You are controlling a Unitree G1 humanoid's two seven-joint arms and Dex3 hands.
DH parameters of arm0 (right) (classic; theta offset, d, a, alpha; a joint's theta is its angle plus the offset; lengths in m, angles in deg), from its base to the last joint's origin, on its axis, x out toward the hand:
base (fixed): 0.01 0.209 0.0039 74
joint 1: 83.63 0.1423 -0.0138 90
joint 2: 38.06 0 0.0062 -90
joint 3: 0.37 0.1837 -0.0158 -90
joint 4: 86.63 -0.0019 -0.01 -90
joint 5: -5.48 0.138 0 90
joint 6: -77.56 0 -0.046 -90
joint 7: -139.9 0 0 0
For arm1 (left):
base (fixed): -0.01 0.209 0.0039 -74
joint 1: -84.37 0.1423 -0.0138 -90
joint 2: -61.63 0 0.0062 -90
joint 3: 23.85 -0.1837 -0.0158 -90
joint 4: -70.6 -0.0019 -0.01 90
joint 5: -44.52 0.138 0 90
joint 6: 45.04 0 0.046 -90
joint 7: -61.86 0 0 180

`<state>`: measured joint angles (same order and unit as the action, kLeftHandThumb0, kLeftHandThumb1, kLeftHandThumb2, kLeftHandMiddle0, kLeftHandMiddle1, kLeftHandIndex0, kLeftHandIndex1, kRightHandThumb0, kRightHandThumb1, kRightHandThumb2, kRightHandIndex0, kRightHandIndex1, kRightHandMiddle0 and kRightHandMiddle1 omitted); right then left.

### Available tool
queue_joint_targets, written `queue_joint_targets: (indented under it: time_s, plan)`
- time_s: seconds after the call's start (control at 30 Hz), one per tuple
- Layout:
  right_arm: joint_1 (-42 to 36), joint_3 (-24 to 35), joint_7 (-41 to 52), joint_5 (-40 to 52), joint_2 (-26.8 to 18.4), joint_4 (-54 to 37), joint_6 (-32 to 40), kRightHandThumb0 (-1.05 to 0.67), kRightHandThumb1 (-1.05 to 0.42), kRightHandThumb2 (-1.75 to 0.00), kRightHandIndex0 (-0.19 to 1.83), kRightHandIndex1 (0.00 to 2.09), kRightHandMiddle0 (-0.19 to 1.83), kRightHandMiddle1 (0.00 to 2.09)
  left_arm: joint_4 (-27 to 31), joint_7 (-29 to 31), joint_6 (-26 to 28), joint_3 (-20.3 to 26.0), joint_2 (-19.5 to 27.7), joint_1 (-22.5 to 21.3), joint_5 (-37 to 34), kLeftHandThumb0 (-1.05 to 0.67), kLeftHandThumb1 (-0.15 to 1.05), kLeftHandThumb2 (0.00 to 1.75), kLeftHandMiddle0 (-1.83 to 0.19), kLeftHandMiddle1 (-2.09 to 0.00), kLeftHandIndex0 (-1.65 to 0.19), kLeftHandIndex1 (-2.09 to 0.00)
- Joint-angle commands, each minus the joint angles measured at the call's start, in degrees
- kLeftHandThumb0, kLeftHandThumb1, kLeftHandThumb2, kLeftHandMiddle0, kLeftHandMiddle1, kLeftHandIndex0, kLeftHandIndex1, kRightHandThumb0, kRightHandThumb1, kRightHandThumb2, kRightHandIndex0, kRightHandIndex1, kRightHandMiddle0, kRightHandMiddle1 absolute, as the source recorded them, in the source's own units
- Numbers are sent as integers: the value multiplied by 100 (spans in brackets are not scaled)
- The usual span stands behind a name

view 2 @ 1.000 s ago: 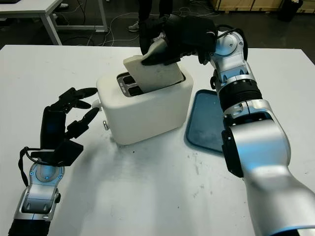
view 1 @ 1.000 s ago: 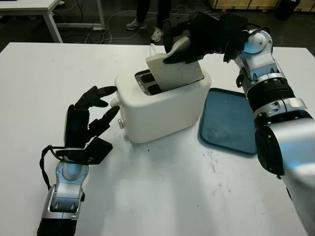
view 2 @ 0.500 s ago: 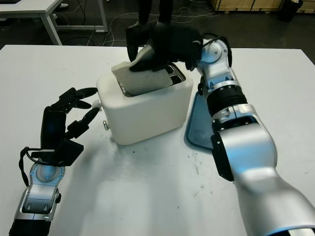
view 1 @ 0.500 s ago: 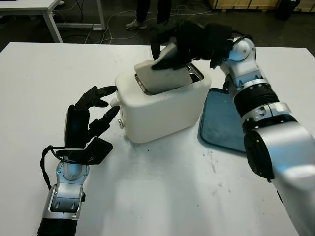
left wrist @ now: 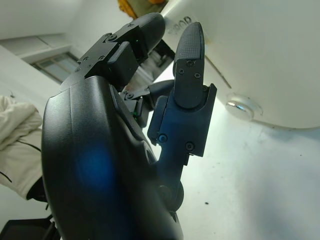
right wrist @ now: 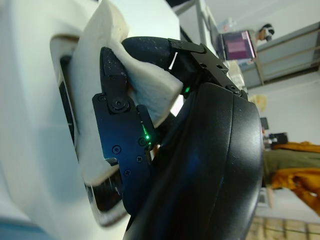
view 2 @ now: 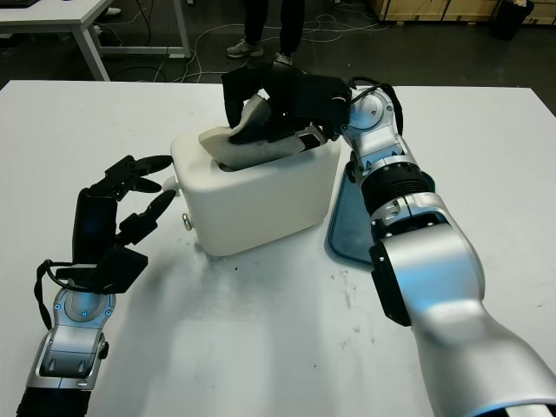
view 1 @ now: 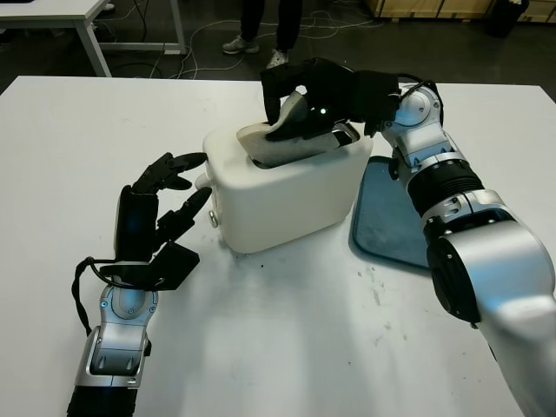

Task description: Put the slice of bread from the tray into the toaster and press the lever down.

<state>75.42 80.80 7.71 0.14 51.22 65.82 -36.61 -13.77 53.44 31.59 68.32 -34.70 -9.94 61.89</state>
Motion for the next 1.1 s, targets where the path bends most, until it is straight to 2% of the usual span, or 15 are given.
queue_joint_targets:
  time_s: [0.0, 0.07, 0.13, 0.27, 0.33, 0.37, 0.43, 0.5, 0.57, 0.7, 0.93, 1.0, 1.07]
  plan:
    - [-198, -120, -32, -239, -196, -25, -15, -81, -92, -19, 62, 126, 67, 98, 26, 2, 10, 2, 3, 41, -3, -54, 92, 28, -38, -133, -63, -48]
    - [-210, -100, -111, -239, -289, -146, -38, -80, -92, -16, 49, 115, 62, 81, 37, 1, 28, -3, 8, 42, 21, -54, 92, 28, -38, -133, -63, -48]
    - [-216, -54, -184, -206, -378, -251, -131, -76, -92, -15, 40, 112, 59, 74, 40, -11, 35, -9, 6, 45, 46, -54, 92, 29, -38, -130, -63, -48]
    - [-176, 65, -338, -124, -463, -333, -380, -64, -92, -12, 43, 113, 61, 69, 9, -1, -10, -15, -9, 37, -4, -52, 92, 28, -38, -130, -63, -48]
    - [-161, 127, -468, -101, -458, -351, -541, -51, -89, -5, 48, 110, 64, 67, 42, 4, 46, -18, -22, 44, 1, -53, 92, 28, -38, -130, -63, -48]
    - [-157, 159, -539, -92, -449, -387, -594, -33, -87, -3, 49, 109, 66, 67, 71, 12, 86, -21, -29, 51, 3, -53, 92, 28, -38, -130, -63, -48]
    - [-151, 212, -619, -68, -429, -470, -608, -5, -89, -4, 52, 104, 70, 63, 78, 11, 84, -23, -29, 55, 3, -53, 92, 28, -38, -130, -63, -48]
    - [-137, 245, -626, -52, -427, -577, -578, 11, -91, -12, 50, 101, 72, 59, 72, 13, 68, -21, -22, 56, -4, -53, 92, 28, -38, -129, -63, -48]
    - [-134, 243, -668, -89, -443, -688, -589, 8, -87, -15, 47, 99, 73, 56, 73, 8, 74, -16, -13, 59, 11, -53, 92, 28, -39, -131, -63, -48]
    - [-169, 195, -795, -209, -531, -944, -566, -18, -77, -12, 44, 96, 73, 52, 76, 21, 65, -9, 6, 73, 11, -53, 92, 28, -37, -131, -63, -47]
    - [-381, 410, -1229, -145, -592, -1203, -674, -29, -79, -9, 51, 101, 78, 52, 56, -21, 52, -5, 1, 70, 54, -53, 92, 28, -38, -130, -64, -47]
    - [-566, 553, -1435, -76, -620, -1350, -768, -27, -80, -7, 55, 100, 79, 52, 53, -35, 36, 9, 11, 71, 63, -52, 92, 28, -38, -130, -63, -47]
    - [-887, 722, -1698, -10, -663, -1607, -875, -10, -83, -8, 60, 104, 81, 54, 71, -68, 57, 37, 52, 75, 138, -52, 92, 28, -39, -128, -64, -47]
